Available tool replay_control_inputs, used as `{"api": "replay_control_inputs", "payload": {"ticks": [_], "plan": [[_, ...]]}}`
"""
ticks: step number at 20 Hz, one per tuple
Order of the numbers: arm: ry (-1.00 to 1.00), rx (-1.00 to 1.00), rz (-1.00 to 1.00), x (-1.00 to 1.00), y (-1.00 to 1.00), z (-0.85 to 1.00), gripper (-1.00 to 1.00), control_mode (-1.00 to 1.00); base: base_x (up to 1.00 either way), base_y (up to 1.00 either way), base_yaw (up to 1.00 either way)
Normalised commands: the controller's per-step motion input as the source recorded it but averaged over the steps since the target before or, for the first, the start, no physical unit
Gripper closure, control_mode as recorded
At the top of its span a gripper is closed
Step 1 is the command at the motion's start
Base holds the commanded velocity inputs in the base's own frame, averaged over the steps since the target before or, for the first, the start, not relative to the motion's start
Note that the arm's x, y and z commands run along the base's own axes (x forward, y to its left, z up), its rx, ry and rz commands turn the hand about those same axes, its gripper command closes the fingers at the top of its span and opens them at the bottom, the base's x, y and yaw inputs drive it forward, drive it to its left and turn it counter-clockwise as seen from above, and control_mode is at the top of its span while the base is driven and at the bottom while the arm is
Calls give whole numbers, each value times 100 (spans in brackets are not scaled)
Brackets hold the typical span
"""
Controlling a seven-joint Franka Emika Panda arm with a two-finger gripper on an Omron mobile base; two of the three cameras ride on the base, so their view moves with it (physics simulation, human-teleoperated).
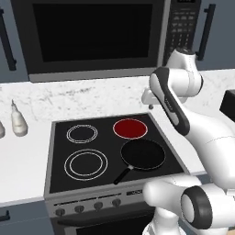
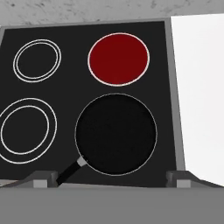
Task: Turn off the rear right burner of the stove.
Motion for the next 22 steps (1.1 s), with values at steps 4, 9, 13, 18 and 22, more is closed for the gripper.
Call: {"api": "replay_control_inputs", "payload": {"ticks": [4,9,13,18,22], "plan": [[0,0,0,0,0,0,-100,100,41,-26,0],[0,0,0,0,0,0,-100,100,33,-32,0],[0,0,0,0,0,0,-100,100,15,-39,0],[0,0,0,0,0,0,-100,100,14,-36,0],[0,0,0,0,0,0,-100,100,11,-46,-1]]}}
